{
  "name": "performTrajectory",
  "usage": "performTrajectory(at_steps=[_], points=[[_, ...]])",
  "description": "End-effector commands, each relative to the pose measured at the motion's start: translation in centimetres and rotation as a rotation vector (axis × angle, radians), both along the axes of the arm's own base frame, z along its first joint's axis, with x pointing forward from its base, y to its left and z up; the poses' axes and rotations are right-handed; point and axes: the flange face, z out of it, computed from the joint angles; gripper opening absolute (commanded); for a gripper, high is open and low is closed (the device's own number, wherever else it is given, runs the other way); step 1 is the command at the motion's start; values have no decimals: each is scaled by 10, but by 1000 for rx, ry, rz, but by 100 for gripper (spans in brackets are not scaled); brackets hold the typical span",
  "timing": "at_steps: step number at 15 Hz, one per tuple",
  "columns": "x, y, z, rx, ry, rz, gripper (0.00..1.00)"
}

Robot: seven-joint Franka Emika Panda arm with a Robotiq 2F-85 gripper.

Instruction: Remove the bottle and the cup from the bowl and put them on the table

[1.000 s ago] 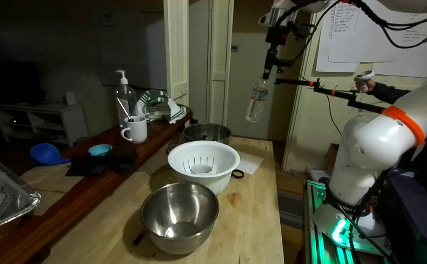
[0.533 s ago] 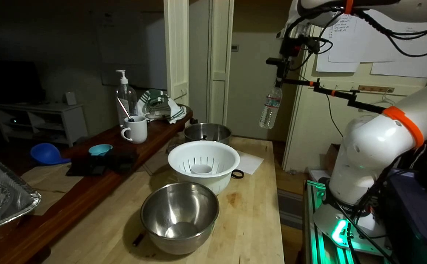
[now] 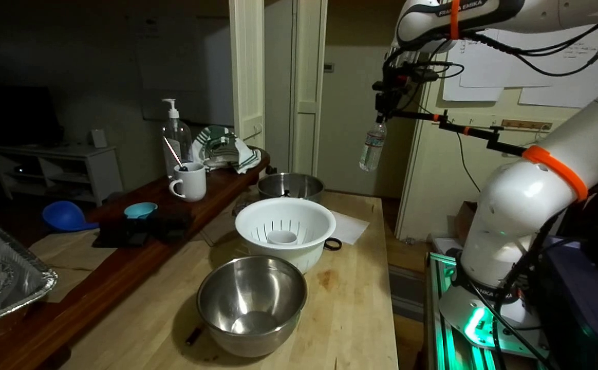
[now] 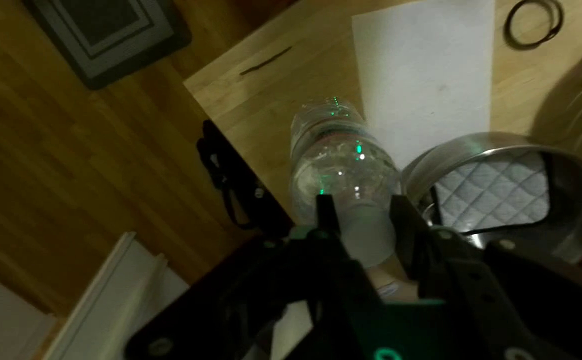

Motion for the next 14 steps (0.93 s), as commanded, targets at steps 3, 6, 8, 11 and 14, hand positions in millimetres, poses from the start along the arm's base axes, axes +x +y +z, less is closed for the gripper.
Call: performTrajectory(at_steps=[3, 6, 8, 11, 14], points=[[49, -62, -28, 4, -33, -211, 8], [77, -75, -48, 80, -31, -288, 8], [88, -82, -66, 130, -34, -322, 8], [94, -94, -90, 169, -6, -365, 8], [93, -89, -97, 155, 17, -339, 31]])
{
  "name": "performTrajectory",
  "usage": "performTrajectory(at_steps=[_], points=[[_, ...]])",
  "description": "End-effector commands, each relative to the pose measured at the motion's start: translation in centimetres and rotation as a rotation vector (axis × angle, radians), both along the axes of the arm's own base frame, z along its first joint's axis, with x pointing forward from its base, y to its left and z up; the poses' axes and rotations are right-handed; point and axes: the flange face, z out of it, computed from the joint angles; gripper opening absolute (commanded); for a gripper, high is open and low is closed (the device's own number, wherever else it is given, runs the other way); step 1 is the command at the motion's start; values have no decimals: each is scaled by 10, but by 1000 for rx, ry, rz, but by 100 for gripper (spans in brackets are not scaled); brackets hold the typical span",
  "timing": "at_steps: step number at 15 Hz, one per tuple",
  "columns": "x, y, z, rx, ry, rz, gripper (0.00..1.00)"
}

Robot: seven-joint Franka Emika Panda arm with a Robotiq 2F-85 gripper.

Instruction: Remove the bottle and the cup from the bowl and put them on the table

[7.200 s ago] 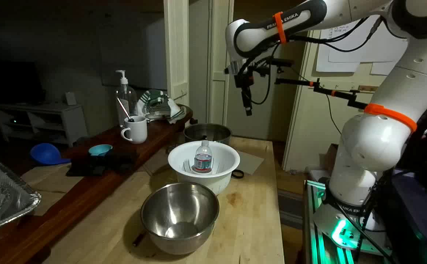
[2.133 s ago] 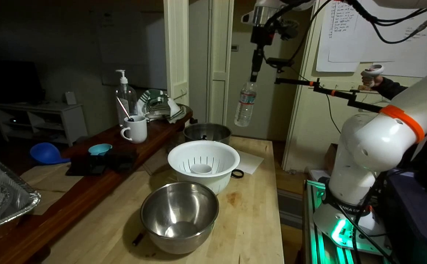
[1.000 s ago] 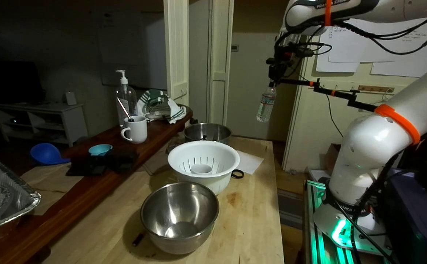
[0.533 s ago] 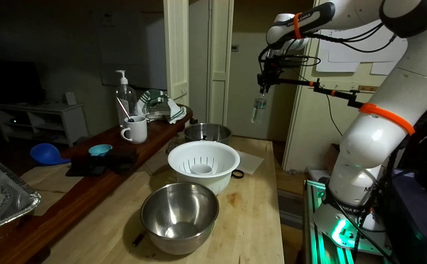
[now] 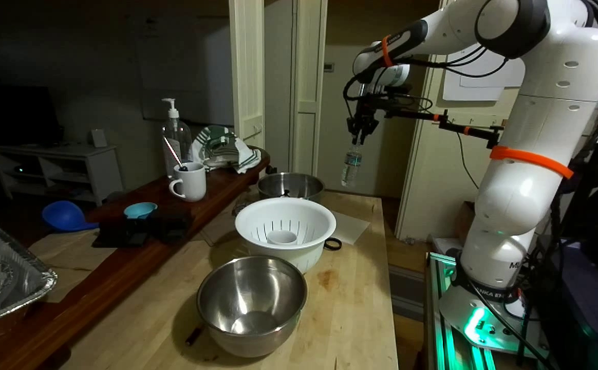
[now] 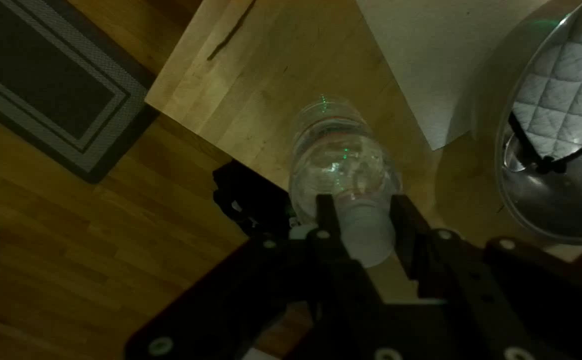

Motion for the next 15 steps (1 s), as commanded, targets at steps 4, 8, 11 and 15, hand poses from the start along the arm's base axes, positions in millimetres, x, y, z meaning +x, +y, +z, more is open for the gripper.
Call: performTrajectory(at_steps=[4, 8, 11, 15], points=[[17, -4, 4, -45, -42, 28, 8], [46, -8, -14, -69, -46, 32, 8], [59, -9, -34, -24, -29, 18, 8], [69, -9, -61, -6, 31, 13, 8]])
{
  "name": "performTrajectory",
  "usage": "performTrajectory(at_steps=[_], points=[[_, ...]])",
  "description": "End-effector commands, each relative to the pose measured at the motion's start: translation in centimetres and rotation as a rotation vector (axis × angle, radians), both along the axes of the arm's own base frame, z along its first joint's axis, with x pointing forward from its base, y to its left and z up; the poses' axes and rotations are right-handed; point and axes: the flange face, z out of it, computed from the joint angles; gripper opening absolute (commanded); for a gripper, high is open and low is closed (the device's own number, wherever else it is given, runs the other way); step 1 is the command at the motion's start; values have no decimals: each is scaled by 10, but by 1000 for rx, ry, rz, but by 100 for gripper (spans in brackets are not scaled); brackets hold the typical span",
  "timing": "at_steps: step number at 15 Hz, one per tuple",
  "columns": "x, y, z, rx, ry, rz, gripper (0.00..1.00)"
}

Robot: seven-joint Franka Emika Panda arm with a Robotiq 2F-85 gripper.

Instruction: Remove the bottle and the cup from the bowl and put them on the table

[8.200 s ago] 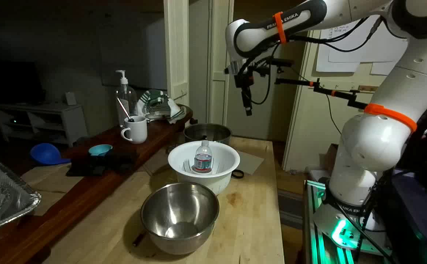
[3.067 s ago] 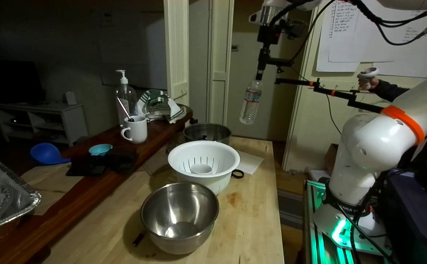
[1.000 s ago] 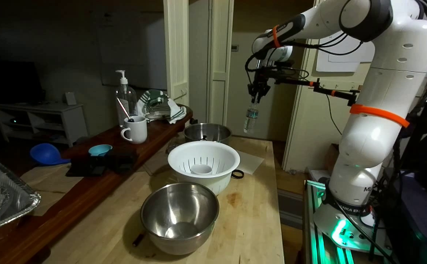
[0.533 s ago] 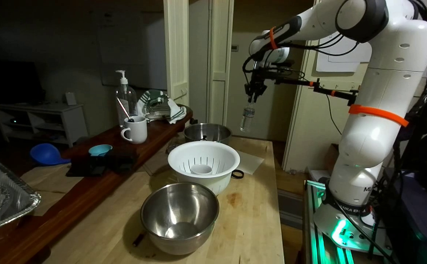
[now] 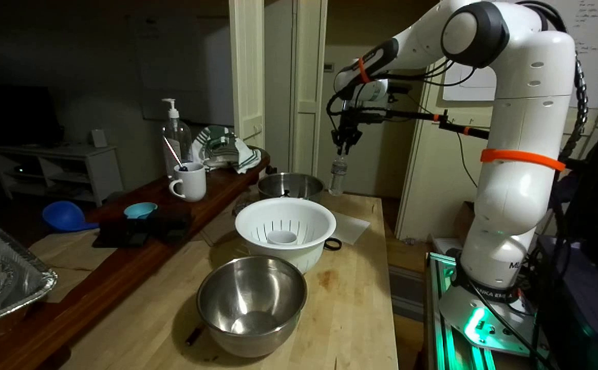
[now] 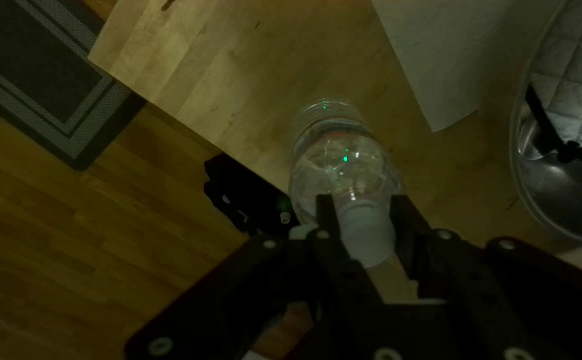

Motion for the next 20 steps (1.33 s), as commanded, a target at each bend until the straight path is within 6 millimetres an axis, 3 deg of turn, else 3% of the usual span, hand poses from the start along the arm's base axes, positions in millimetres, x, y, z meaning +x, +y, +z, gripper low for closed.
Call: performTrajectory(at_steps=[1, 3, 4, 5, 8, 11, 14, 18, 20], points=[[10, -7, -16, 16, 30, -13, 8], [14, -5, -24, 17, 53, -12, 8], [15, -3, -25, 15, 62, -9, 56], [17, -2, -27, 11, 70, -9, 57], [15, 3, -11, -8, 75, -16, 77], [0, 19, 47, -90, 30, 37, 99], [-5, 50, 97, -89, -43, 176, 100], [23, 143, 107, -9, -44, 386, 100], [43, 193, 95, 35, -13, 480, 100]])
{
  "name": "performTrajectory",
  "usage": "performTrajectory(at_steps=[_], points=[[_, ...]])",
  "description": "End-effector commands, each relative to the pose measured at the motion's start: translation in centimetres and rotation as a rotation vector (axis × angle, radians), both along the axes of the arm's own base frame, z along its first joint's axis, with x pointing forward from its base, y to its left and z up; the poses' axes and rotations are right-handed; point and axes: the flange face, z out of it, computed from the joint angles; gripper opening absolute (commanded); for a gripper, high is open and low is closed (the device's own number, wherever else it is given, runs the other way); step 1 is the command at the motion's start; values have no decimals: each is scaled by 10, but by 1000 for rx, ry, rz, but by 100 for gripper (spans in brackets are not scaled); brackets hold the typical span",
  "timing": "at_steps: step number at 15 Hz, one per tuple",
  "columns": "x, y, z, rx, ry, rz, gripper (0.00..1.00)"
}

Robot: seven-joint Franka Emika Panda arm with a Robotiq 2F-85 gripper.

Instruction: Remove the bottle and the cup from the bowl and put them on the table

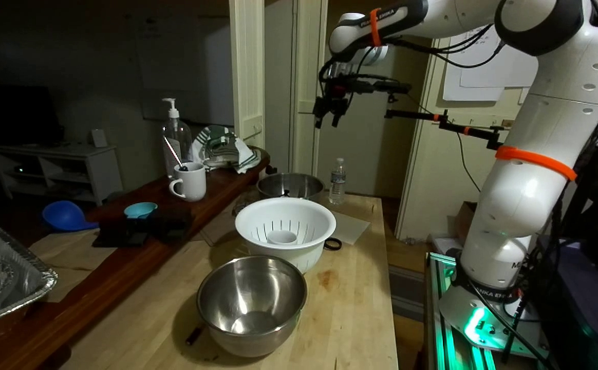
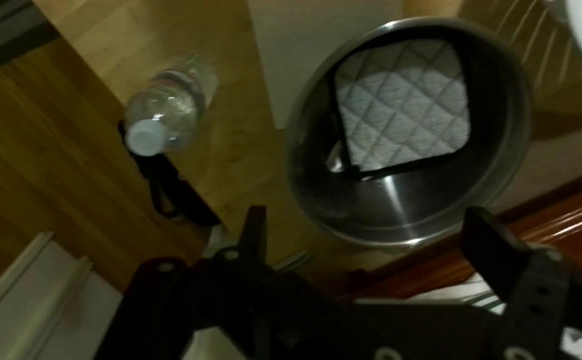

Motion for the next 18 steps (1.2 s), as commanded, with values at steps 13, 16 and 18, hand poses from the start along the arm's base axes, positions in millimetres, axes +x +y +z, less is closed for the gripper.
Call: performTrajectory(at_steps=[13, 16, 18], points=[[47, 194, -66, 31, 139, 350, 100], [41, 254, -90, 56, 145, 399, 100], [34, 287, -104, 68, 139, 413, 100]])
